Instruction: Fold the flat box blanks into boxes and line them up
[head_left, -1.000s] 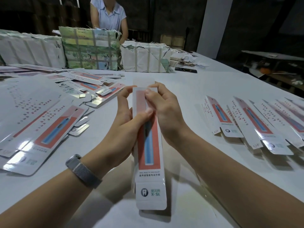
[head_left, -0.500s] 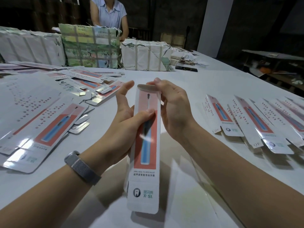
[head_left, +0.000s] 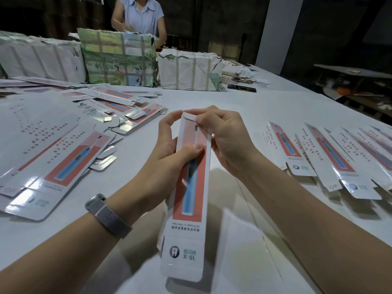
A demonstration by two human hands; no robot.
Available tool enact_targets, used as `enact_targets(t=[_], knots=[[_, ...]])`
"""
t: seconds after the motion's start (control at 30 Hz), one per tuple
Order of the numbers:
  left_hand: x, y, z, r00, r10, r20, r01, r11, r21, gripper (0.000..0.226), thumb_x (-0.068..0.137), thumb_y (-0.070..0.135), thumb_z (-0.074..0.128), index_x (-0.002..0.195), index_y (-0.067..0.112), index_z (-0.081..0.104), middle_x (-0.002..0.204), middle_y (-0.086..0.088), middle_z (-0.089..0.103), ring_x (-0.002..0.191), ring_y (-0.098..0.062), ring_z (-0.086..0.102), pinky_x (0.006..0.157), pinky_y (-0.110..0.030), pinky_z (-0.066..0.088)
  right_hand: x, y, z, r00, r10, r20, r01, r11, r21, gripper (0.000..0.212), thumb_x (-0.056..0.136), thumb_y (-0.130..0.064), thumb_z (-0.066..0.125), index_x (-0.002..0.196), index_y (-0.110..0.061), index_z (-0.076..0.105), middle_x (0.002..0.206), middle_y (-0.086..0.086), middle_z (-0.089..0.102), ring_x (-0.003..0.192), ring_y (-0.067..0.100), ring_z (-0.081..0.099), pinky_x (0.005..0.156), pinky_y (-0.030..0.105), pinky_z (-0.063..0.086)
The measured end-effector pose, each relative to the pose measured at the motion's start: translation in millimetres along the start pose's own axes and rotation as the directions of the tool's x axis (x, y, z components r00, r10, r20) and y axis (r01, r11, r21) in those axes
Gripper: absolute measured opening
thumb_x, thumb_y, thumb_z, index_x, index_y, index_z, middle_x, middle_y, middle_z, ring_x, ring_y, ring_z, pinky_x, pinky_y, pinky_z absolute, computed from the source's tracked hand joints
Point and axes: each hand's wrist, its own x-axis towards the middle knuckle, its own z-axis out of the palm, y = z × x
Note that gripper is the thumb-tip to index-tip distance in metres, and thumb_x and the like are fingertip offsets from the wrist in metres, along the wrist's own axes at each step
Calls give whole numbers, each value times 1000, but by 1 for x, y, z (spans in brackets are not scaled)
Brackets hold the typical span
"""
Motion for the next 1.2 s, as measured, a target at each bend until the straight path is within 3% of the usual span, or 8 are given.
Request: enact_targets(t=[0.17, 0.3, 0.5, 0.57, 0.8, 1.0, 1.1, 1.2], knots=[[1, -1, -2, 1000, -13, 19, 13, 999, 39, 65, 88, 37, 61, 139, 53, 24, 97, 5, 73, 77, -27, 74, 69, -31, 60, 1, -1, -3, 1000, -20, -24, 19, 999, -39, 28, 85, -9, 54, 79, -18, 79, 79, -3, 55, 70, 14, 58, 53, 27, 48], [0, -1, -4, 998, 14, 61, -19, 997, 76, 65, 90, 36, 60, 138, 56, 21, 98, 6, 73, 77, -24, 74, 68, -28, 59, 3, -3, -8, 999, 4, -36, -8, 995, -104, 28, 89, -7, 52, 82, -15, 78, 81, 3, 60, 71, 21, 55, 56, 30, 41], [0, -2, -5, 997, 44, 63, -48, 997, 64, 63, 88, 32, 60, 133, 61, 27, 98, 6, 73, 73, -17, 72, 66, -24, 56, 6, -10, -18, 999, 0, 48, 12, 968, -249, 25, 92, 0, 48, 94, 9, 72, 70, -21, 66, 65, 10, 50, 50, 21, 37], [1, -2, -5, 997, 41, 69, -45, 997, 63, 63, 87, 31, 60, 134, 59, 28, 97, 4, 73, 71, -18, 72, 64, -24, 57, 5, -11, -20, 996, -22, 81, 42, 964, -261, 29, 92, 2, 48, 88, -2, 76, 71, -18, 65, 63, 9, 50, 49, 20, 37], [4, -1, -7, 998, 25, 65, -20, 997, -73, 58, 87, 23, 60, 127, 59, 37, 94, 0, 75, 71, -21, 70, 62, -28, 57, 3, -10, -22, 974, -135, 184, 183, 943, -279, 24, 94, -21, 52, 91, -23, 76, 88, -2, 61, 71, 13, 53, 53, 26, 40], [4, -1, -8, 998, 38, 49, -35, 997, -68, 56, 87, 19, 60, 123, 56, 40, 91, 2, 74, 69, -20, 68, 62, -28, 56, 2, -6, -22, 939, -259, 228, 332, 856, -395, 22, 95, -8, 59, 113, -5, 71, 89, -4, 62, 76, -1, 59, 66, 11, 42], [4, -1, -7, 998, 43, 45, -40, 997, -68, 51, 86, 19, 61, 118, 55, 42, 90, 1, 73, 68, -23, 68, 62, -30, 56, 1, -9, -22, 935, -269, 229, 343, 849, -401, 22, 93, -12, 60, 112, -9, 71, 89, -2, 62, 80, 1, 60, 65, 21, 45], [3, -1, -6, 999, 49, 19, -47, 997, -68, 47, 86, 19, 61, 115, 48, 39, 87, 1, 72, 67, -23, 67, 62, -31, 57, 0, -8, -19, 944, -235, 231, 311, 867, -390, 20, 96, -6, 58, 109, -3, 72, 93, 0, 61, 87, 6, 61, 79, 28, 50]])
